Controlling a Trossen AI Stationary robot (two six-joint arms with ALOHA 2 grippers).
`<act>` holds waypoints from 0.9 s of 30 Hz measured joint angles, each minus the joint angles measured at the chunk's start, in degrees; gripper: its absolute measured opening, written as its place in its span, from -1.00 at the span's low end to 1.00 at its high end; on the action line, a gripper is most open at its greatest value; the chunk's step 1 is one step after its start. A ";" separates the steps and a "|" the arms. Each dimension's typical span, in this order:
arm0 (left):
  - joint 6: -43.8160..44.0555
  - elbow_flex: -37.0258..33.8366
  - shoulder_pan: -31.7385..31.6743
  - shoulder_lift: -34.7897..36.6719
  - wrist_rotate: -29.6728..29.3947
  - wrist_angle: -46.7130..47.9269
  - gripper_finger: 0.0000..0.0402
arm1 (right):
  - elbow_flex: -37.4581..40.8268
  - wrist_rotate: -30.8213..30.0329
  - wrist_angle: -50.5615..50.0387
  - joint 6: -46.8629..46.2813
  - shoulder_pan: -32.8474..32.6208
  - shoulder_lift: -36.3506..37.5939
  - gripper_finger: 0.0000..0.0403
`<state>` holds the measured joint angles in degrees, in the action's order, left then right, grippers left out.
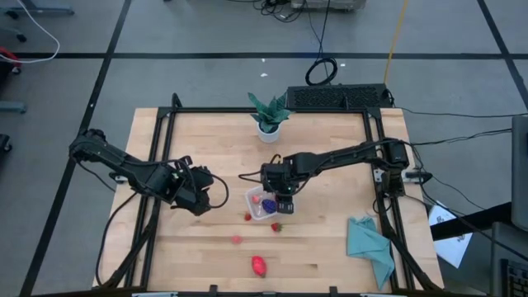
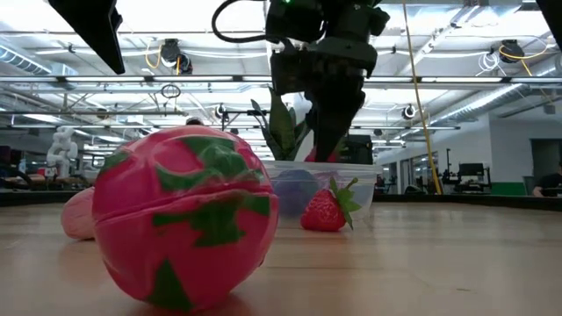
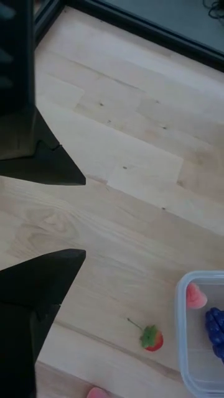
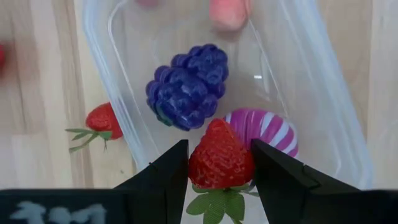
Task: Pick and placing Produce into tupperware
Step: Put the bottom strawberry into the transparent bin, then put the peach into the transparent bin
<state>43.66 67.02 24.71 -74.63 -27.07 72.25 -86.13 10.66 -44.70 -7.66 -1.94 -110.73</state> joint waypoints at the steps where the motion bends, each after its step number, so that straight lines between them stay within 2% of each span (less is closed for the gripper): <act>1: 0.00 0.00 0.00 0.02 0.00 0.00 -0.08 | 0.00 0.00 0.05 -0.04 -0.20 0.01 -0.24; 14: 0.20 0.00 0.00 0.00 0.00 -0.02 -0.08 | 0.00 -0.07 0.49 -0.17 -1.15 -0.01 -0.23; 27: 0.28 0.00 0.00 0.01 -0.02 -0.03 -0.08 | 0.04 -0.07 1.75 0.11 -1.18 -0.01 -0.11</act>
<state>43.94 67.02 24.71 -74.62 -27.09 72.21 -86.08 10.59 -42.94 -7.55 -3.11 -110.74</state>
